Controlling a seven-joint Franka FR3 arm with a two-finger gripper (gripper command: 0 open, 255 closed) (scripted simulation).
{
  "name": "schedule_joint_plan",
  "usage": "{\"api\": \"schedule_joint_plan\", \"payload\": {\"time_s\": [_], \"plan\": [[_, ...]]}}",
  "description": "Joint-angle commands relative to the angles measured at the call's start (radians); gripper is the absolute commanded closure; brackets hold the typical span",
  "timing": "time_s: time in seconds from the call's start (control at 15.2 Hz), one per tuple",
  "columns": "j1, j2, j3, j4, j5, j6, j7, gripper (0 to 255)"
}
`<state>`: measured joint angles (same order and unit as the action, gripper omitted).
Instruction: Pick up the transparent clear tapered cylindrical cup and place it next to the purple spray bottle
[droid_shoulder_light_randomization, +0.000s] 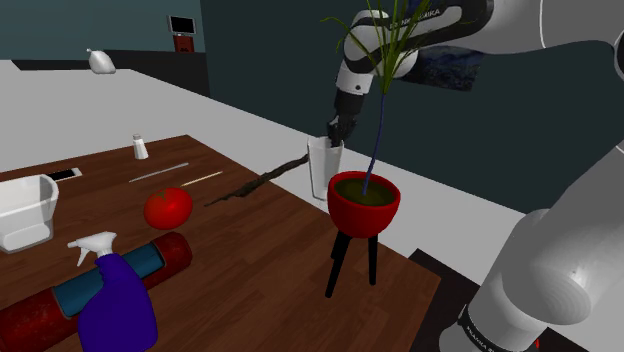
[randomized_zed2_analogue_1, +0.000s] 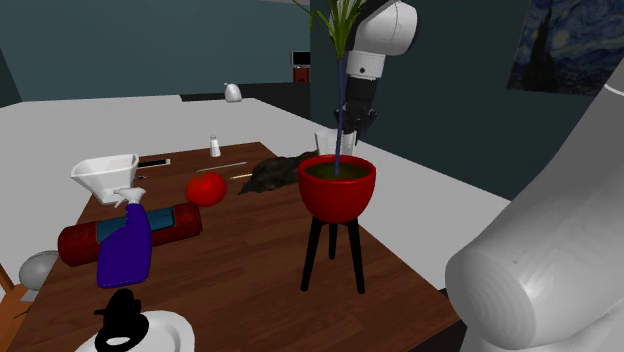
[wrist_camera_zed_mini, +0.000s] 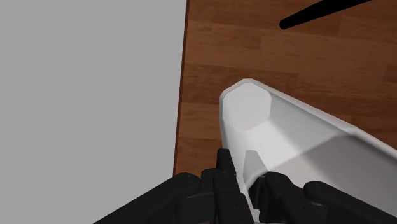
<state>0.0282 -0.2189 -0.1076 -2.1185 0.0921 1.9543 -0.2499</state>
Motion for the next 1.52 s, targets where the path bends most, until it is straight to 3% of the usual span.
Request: {"api": "schedule_joint_plan", "payload": {"time_s": [0.0,1.25,1.45], "plan": [[0.001,-0.004,0.001,0.025,-0.001,-0.027,0.005,255],[0.001,0.008,0.001,0.292,-0.005,-0.282,0.027,255],[0.02,-0.016,0.031,0.276,-0.004,-0.284,0.076,255]]}}
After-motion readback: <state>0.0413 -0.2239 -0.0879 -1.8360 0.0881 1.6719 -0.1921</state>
